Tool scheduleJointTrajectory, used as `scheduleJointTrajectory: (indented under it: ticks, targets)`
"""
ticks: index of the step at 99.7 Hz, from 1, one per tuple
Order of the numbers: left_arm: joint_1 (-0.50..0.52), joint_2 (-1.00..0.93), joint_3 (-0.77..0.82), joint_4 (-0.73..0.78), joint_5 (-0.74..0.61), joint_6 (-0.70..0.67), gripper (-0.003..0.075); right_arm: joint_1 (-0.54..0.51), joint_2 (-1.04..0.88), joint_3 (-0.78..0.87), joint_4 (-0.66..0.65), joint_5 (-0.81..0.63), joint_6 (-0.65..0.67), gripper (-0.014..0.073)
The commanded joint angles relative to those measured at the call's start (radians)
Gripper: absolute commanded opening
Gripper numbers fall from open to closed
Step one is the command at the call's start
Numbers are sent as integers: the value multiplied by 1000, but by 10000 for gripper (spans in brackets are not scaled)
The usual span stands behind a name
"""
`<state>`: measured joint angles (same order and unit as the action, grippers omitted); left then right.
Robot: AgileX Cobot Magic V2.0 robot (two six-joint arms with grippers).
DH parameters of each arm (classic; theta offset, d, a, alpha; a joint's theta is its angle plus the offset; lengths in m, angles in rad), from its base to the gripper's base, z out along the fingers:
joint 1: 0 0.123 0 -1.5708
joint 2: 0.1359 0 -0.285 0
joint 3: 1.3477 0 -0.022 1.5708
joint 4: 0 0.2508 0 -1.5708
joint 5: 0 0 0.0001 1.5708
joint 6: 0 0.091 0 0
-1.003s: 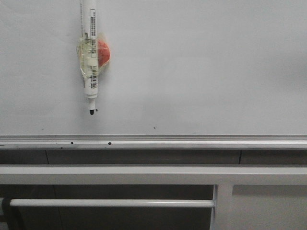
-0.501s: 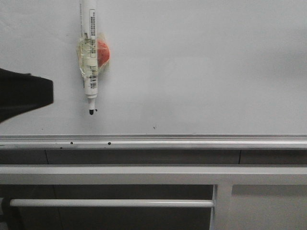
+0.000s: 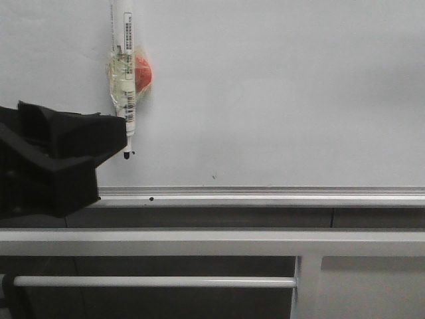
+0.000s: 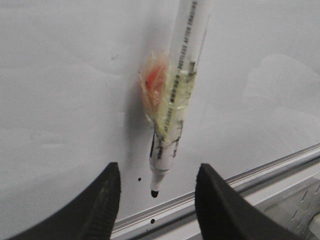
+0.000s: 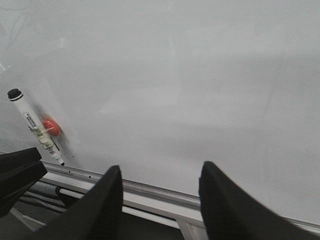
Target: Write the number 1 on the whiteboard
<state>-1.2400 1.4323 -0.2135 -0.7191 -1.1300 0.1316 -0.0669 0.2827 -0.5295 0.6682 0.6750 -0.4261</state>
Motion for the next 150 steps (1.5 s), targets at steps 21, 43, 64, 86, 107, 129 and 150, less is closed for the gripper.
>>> scheduleJointTrajectory:
  ticks: [21,43,64,86,107,129,150]
  targets:
    - [-8,50,-79,-1,-165,-11,313,23,18,-35,27,-72,-15,311]
    - [-8,50,-100,-24,-167,-4,313,30,18,-35,27,-77,-15,311]
    - [-8,50,-120,-50,-167,-2,313,33,18,-35,26,-78,-15,311]
    - [-8,74,-123,-66,-172,-2,313,61,18,-35,23,-79,-15,311]
    - [-8,100,-136,-66,-219,-2,312,61,18,-35,23,-79,-15,311]
    - [-8,100,-136,-87,-221,-2,93,61,18,-35,23,-79,-15,311]
    - [-8,100,-136,-85,-217,-2,-20,92,18,-35,18,-79,-15,311]
